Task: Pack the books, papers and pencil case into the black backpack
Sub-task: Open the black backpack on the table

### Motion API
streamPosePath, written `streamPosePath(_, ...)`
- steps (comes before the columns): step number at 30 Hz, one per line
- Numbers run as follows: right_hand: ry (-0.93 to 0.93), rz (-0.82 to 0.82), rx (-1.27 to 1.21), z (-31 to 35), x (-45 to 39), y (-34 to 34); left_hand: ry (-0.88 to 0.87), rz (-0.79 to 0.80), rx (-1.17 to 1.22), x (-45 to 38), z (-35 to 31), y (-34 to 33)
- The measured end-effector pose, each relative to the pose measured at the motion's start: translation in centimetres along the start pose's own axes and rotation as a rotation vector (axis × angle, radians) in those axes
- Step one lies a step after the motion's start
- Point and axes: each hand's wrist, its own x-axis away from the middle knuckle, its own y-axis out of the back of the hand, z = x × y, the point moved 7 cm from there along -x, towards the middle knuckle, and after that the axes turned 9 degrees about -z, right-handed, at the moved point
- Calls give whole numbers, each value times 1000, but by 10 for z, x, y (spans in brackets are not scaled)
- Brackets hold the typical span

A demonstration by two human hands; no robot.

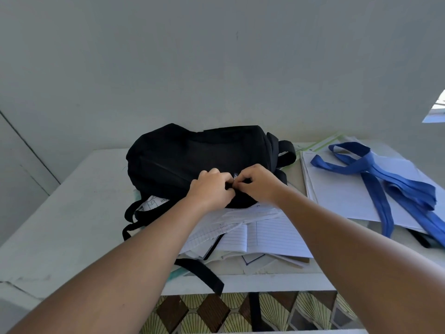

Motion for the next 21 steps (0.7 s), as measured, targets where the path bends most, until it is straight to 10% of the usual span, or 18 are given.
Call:
streamPosePath(8, -258, -326, -228, -21, 9, 19, -27, -139, 8, 6, -15, 0)
streamPosePath(15, -255, -227, -240, -17, 14, 9, -113, -179, -53, 5, -43, -4)
streamPosePath(21, -228, -153, -266, -6, 17, 5, 206, -368, 431, 16, -7, 8)
